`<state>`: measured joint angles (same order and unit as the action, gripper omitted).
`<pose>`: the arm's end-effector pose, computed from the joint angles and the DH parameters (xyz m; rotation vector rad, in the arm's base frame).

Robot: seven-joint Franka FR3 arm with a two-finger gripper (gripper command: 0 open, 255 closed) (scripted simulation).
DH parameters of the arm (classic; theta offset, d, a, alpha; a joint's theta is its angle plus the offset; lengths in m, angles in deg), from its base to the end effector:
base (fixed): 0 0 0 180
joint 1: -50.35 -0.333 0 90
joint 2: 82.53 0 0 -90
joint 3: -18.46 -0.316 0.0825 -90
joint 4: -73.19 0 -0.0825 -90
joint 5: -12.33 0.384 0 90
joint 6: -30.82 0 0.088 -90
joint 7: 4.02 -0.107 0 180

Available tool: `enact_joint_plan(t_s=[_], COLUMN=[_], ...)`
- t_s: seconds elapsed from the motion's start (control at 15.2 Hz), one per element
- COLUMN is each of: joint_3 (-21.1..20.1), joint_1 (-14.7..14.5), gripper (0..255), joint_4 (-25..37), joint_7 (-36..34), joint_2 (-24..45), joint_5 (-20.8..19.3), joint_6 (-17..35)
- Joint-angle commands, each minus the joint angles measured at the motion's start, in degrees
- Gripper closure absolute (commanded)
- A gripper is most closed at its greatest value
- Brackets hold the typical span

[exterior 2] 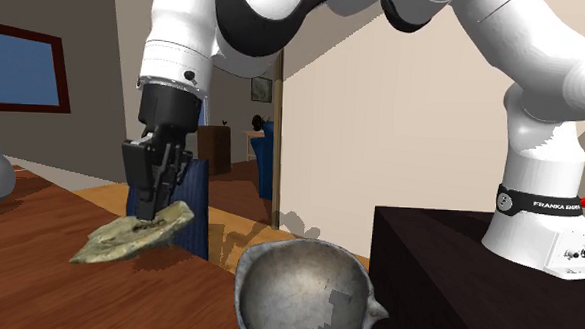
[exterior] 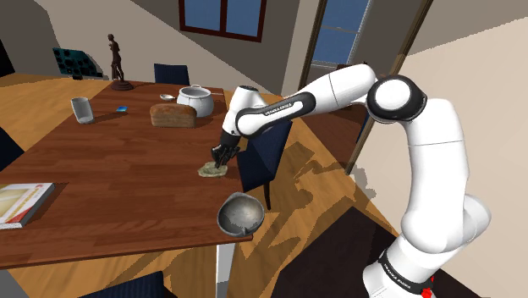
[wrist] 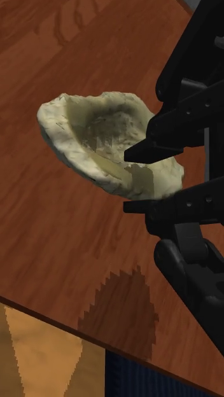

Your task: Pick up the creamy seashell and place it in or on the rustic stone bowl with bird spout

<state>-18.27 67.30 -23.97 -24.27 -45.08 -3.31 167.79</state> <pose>0.6668 0.1761 0.2925 -2.9223 -0.0618 -0.1730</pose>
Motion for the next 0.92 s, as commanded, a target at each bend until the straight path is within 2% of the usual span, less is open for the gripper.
enact_joint_plan(t_s=[0.0,0.73,0.86], joint_3=[-0.51,-2.7,-4.58], joint_1=[0.32,1.71,4.26], gripper=[255,255,255], joint_4=[0.09,2.2,-4.44], joint_7=[0.08,0.85,1.02], joint_2=[-0.94,-4.91,-9.52], joint_5=[0.51,2.97,5.03], joint_6=[-0.98,-6.72,-4.36])
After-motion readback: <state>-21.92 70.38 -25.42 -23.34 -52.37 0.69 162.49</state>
